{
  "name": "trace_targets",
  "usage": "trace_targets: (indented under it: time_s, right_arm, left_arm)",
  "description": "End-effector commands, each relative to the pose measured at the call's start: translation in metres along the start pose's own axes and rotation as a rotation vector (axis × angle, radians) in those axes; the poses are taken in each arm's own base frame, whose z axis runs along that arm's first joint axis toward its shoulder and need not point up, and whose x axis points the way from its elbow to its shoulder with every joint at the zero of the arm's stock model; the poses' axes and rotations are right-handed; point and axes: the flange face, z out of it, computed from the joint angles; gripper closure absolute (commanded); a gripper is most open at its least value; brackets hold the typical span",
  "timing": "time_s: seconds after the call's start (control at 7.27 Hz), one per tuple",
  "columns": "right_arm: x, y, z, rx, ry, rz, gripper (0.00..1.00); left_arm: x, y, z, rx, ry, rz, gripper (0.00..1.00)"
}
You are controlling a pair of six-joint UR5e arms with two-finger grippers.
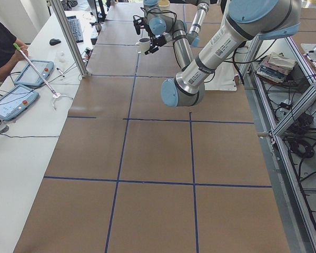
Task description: Left arm hands cup to right arm to dump lemon
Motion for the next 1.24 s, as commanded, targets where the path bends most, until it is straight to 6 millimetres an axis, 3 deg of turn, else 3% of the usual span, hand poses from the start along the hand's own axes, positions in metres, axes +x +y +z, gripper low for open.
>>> trace_targets:
  time_s: [0.0, 0.14, 0.69, 1.1]
  right_arm:
    - [-0.046, 0.01, -0.016, -0.011, 0.038, -0.141, 0.72]
    - [-0.064, 0.012, -0.021, -0.008, 0.051, -0.155, 0.72]
    - [-0.075, -0.008, -0.031, 0.025, 0.038, -0.165, 0.71]
    - [-0.076, -0.007, -0.031, 0.023, 0.039, -0.169, 0.7]
  left_arm:
    - [0.003, -0.014, 0.008, 0.02, -0.024, -0.022, 0.06]
    - [0.019, -0.018, 0.014, 0.023, -0.034, -0.031, 0.08]
    - [0.015, -0.025, 0.04, 0.015, -0.07, -0.041, 0.12]
    - [0.017, -0.02, 0.031, 0.018, -0.056, -0.03, 0.12]
